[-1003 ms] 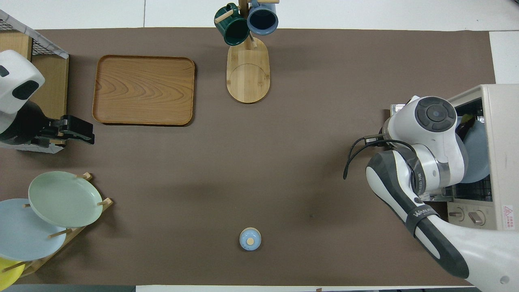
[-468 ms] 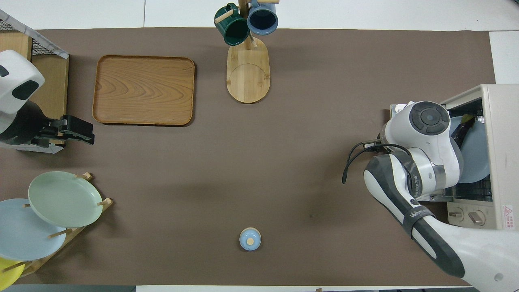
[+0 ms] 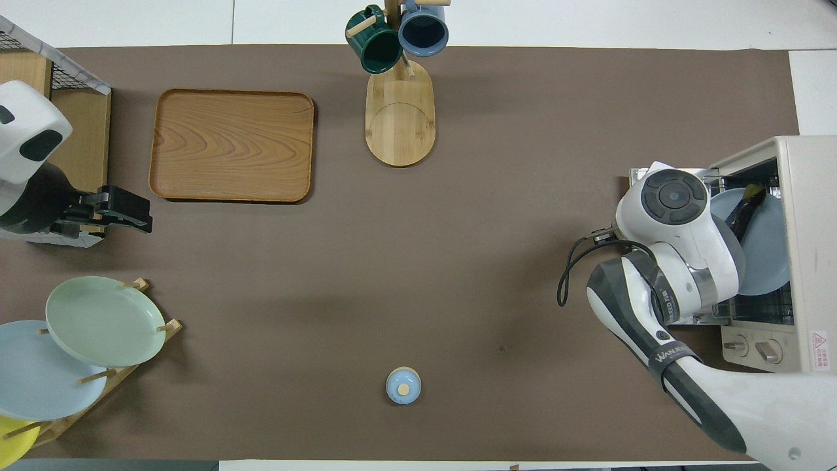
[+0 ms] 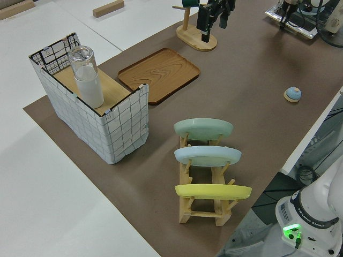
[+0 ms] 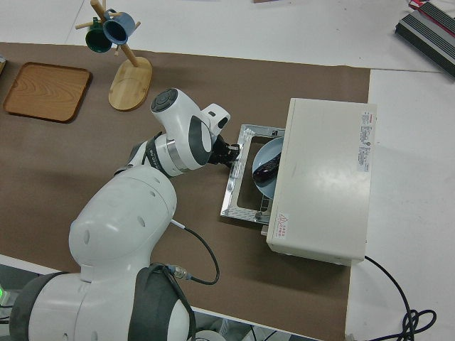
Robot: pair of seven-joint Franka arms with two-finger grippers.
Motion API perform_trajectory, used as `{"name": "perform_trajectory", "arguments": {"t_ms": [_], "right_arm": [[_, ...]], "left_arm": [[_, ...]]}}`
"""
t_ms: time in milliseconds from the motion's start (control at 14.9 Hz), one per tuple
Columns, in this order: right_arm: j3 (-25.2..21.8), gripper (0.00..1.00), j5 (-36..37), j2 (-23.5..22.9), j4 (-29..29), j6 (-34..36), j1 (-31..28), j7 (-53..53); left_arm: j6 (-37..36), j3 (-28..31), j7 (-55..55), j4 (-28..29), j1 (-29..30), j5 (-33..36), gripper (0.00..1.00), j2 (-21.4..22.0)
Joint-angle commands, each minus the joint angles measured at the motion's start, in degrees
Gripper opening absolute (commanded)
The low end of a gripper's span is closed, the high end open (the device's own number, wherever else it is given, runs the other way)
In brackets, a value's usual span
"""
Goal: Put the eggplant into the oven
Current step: 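Push the eggplant into the oven and open the right gripper, then withdraw the right gripper out of the oven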
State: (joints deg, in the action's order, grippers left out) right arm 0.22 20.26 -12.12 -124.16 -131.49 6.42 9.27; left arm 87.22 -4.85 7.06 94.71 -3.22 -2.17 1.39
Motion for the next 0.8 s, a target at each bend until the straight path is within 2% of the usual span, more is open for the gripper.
{"name": "perform_trajectory", "arguments": {"t_ms": [0,201,401,602,736], "right_arm": [[0.14,0.0,3.8,0.08,-0.2,1.4,0.08,0.13],[0.31,0.0,8.12,0.08,0.85,3.51,0.08,-0.31],[0.4,0.0,8.66,-0.01,4.18,9.48,2.01,-2.14],[0.31,0.0,6.82,0.69,9.18,12.82,-0.44,-8.02],[0.05,0.0,3.32,1.75,12.53,17.65,-1.24,-11.11]], "left_arm": [[-0.74,-0.16,-0.29,-0.4,0.41,0.94,1.0,0.19],[-0.74,-0.16,-0.29,-0.4,0.41,0.94,1.0,0.19],[-0.74,-0.16,-0.29,-0.4,0.41,0.94,1.0,0.19],[-0.74,-0.16,-0.29,-0.4,0.41,0.94,1.0,0.19],[-0.74,-0.16,-0.29,-0.4,0.41,0.94,1.0,0.19]]}}
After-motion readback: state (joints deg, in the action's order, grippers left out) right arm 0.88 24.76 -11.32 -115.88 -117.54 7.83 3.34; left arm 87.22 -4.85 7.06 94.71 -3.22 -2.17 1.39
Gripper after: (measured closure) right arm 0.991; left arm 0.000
